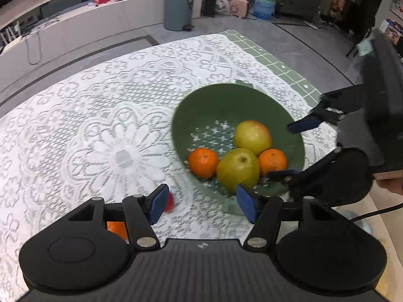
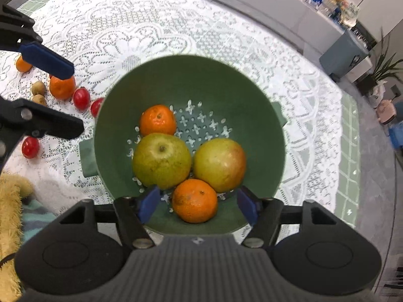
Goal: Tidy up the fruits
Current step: 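Open both grippers and withdraw them from the colander toward the fruit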
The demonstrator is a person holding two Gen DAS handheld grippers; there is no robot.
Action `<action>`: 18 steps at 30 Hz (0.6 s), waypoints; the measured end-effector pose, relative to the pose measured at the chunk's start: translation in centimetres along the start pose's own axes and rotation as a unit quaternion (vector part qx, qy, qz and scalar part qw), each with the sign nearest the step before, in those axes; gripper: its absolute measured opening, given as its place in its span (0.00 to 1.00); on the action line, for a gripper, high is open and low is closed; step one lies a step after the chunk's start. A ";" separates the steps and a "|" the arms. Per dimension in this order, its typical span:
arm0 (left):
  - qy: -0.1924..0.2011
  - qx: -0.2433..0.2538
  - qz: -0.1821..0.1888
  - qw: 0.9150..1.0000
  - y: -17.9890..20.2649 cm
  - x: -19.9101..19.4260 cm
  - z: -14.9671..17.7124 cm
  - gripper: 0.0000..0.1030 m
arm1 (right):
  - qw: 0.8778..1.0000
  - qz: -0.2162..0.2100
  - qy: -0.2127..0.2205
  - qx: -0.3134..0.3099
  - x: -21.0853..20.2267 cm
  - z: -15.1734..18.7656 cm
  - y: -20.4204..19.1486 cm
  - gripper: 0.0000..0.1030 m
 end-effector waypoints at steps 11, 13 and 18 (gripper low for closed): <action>0.026 -0.007 -0.040 0.999 -2.4 -3.4 2.2 0.70 | 0.996 0.044 0.071 0.042 -4.8 -0.3 -1.0 0.79; 0.031 -0.008 -0.048 0.998 -2.8 -4.0 2.6 0.70 | 0.993 0.025 0.087 0.070 -5.5 -0.6 -1.5 0.79; 0.043 -0.022 -0.054 0.997 -4.2 -5.2 3.9 0.70 | 0.985 -0.021 0.115 0.124 -6.2 -1.3 -4.1 0.80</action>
Point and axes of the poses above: each gripper's, at about its wrist camera, not at the fingertips, and x roughly the way its jaws point, y to its right, z to its underside, the point moved 7 cm from there along x, roughly the way its jaws point, and after that the axes turned 1 degree about -y, right-handed, at the moved point
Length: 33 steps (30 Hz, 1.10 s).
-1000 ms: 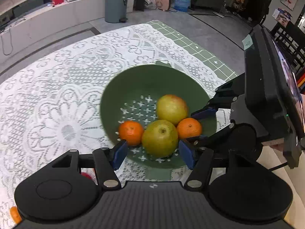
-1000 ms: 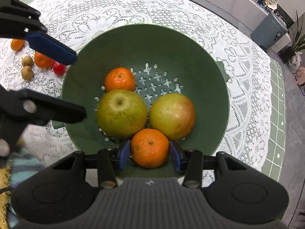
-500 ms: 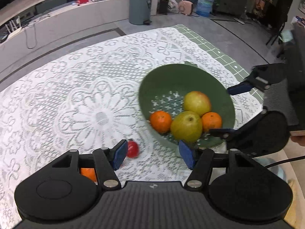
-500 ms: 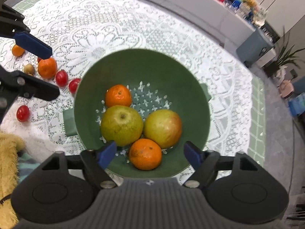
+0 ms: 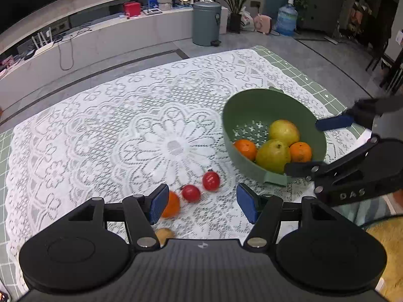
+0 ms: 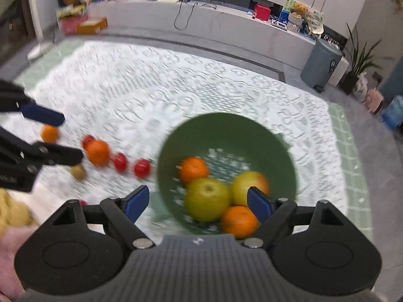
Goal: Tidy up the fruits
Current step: 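Open both grippers and withdraw them from the colander toward the fruit, then grasp a red tomato with the right gripper while the left grasps an orange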
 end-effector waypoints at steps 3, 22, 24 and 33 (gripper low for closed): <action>0.002 -0.013 -0.007 1.000 -1.3 -0.7 1.0 0.70 | 0.999 -0.022 0.005 0.029 0.7 0.1 -2.0 0.80; 0.029 -0.101 -0.037 0.994 -8.5 -1.9 7.0 0.70 | 0.994 -0.055 0.043 0.086 3.7 2.2 -11.9 0.80; 0.034 -0.107 -0.037 0.993 -8.9 -1.7 7.5 0.70 | 0.995 -0.047 0.041 0.080 4.1 2.7 -12.1 0.80; 0.035 -0.137 -0.037 0.989 -10.1 0.2 9.0 0.70 | 0.997 -0.042 0.045 0.047 5.4 3.4 -13.7 0.79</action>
Point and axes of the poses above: each gripper's, at about its wrist camera, not at the fingertips, and x roughly the way its jaws point, y to its right, z to its underside, the point moved 7 cm from there along x, roughly the way its jaws point, and after that the axes turned 1 degree about -y, right-handed, at the moved point
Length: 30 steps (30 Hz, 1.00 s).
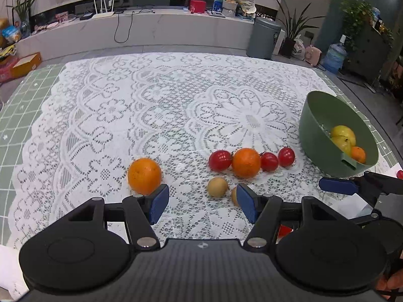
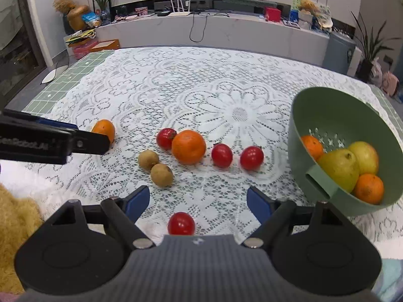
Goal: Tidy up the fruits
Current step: 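Grasp a red tomato with the right gripper while the left grasps an orange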
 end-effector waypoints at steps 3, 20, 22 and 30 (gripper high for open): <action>-0.002 -0.004 0.004 1.000 -0.3 0.5 0.5 0.70 | 1.000 -0.004 -0.003 -0.001 0.4 0.1 -0.2 0.73; 0.002 -0.005 0.016 1.000 -0.9 1.6 2.5 0.70 | 0.999 -0.003 -0.018 -0.034 1.5 0.7 -1.2 0.50; 0.007 -0.018 0.014 1.000 -1.4 1.5 2.3 0.70 | 0.999 -0.007 -0.020 -0.032 1.6 0.7 -1.2 0.50; 0.001 -0.056 0.013 0.998 -2.8 1.8 2.3 0.70 | 0.998 -0.015 -0.050 -0.041 1.9 1.6 -1.7 0.48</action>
Point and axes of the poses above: each gripper's, at about its wrist camera, not at the fingertips, and x roughly the way its jaws point, y to its right, z to its underside, the point moved 7 cm from there along x, roughly the way its jaws point, and after that the axes turned 1 degree about -y, right-handed, at the moved point
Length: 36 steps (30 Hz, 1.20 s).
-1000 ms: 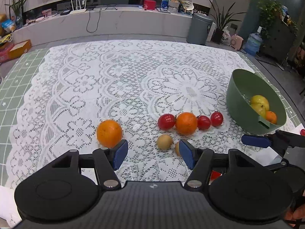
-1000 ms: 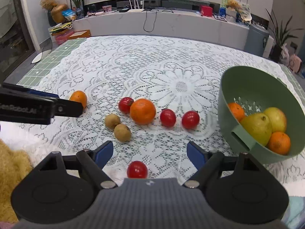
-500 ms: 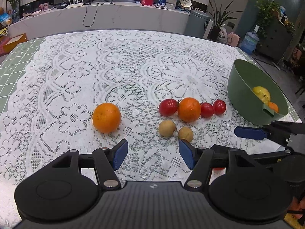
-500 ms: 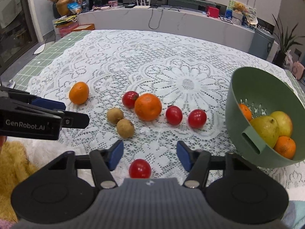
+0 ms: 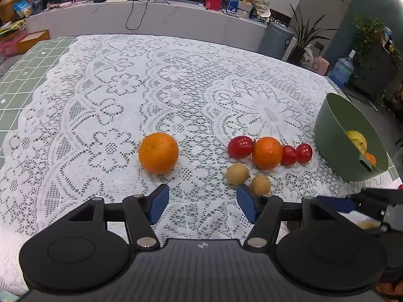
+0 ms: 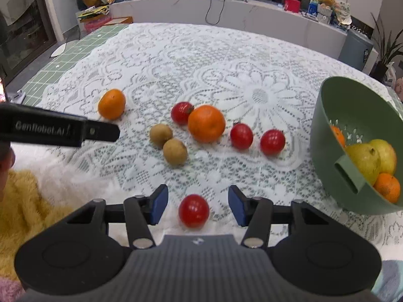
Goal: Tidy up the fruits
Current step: 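Grasp a red tomato with the right gripper while the left grasps an orange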
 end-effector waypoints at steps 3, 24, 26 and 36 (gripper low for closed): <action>-0.003 -0.001 0.000 1.000 -0.1 0.2 0.0 0.70 | 1.000 -0.004 -0.022 -0.002 0.4 0.5 -0.2 0.36; 0.006 -0.071 -0.069 0.995 -3.7 3.0 -3.0 0.70 | 0.991 -0.043 0.009 0.130 1.7 -1.6 2.8 0.24; 0.002 -0.072 -0.073 0.995 -4.0 3.4 -3.0 0.70 | 0.990 -0.044 0.006 0.137 1.9 -1.7 2.9 0.24; 0.003 -0.074 -0.066 0.995 -4.4 4.9 -3.1 0.51 | 0.991 -0.040 0.000 0.126 2.6 -1.8 2.4 0.24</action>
Point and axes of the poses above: each gripper's, at about its wrist camera, not at the fingertips, and x roughly the way its jaws point, y to its right, z to its underside, the point moved 7 cm from there along x, roughly the way its jaws point, and after that the axes turned 1 degree about -y, right-handed, at the moved point
